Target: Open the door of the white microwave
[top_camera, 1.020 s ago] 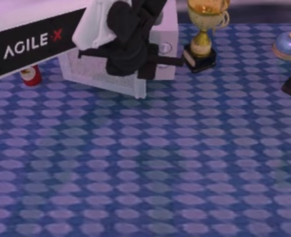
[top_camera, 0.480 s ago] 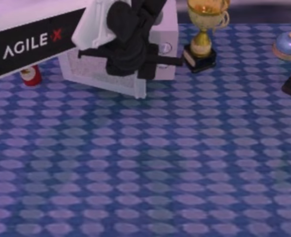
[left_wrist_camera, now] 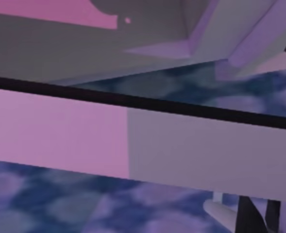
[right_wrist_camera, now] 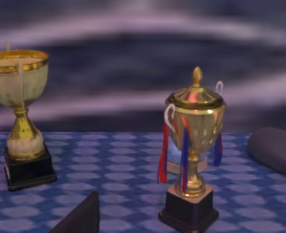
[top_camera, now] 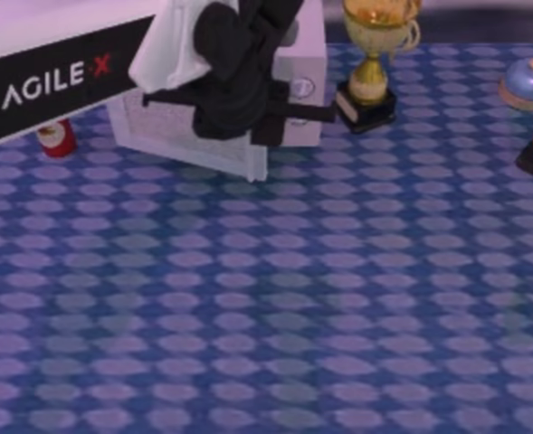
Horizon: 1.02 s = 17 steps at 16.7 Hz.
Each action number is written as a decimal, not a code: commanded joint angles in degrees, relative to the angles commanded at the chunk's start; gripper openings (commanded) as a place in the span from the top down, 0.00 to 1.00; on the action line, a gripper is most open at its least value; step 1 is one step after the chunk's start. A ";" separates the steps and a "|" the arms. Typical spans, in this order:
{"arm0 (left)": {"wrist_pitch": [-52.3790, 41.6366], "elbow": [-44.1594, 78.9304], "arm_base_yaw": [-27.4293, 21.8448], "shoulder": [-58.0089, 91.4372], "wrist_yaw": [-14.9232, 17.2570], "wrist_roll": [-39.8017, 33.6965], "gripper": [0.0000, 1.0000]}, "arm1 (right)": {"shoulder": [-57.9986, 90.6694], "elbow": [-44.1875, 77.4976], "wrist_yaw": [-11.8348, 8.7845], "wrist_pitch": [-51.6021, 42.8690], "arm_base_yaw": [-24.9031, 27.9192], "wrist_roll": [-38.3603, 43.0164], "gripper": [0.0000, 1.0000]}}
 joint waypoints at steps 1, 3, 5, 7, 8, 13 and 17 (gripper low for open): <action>0.38 -0.89 0.18 -0.62 0.37 0.83 1.00 | 0.00 0.00 0.00 0.00 0.00 0.00 0.00; 1.06 -3.59 0.67 -1.93 1.38 3.07 1.00 | 0.00 0.00 0.00 0.00 0.00 0.00 0.00; 2.03 -5.88 1.13 -3.56 2.38 5.15 1.00 | 0.00 0.00 0.00 0.00 0.00 0.00 0.00; 2.81 -6.55 1.33 -4.62 2.85 6.02 1.00 | 0.00 0.00 0.00 0.00 0.00 0.00 0.00; 2.81 -6.55 1.33 -4.62 2.85 6.02 1.00 | 0.00 0.00 0.00 0.00 0.00 0.00 0.00; 2.81 -6.55 1.33 -4.62 2.85 6.02 1.00 | 0.00 0.00 0.00 0.00 0.00 0.00 0.00; 2.81 -6.55 1.33 -4.62 2.85 6.02 1.00 | 0.00 0.00 0.00 0.00 0.00 0.00 0.00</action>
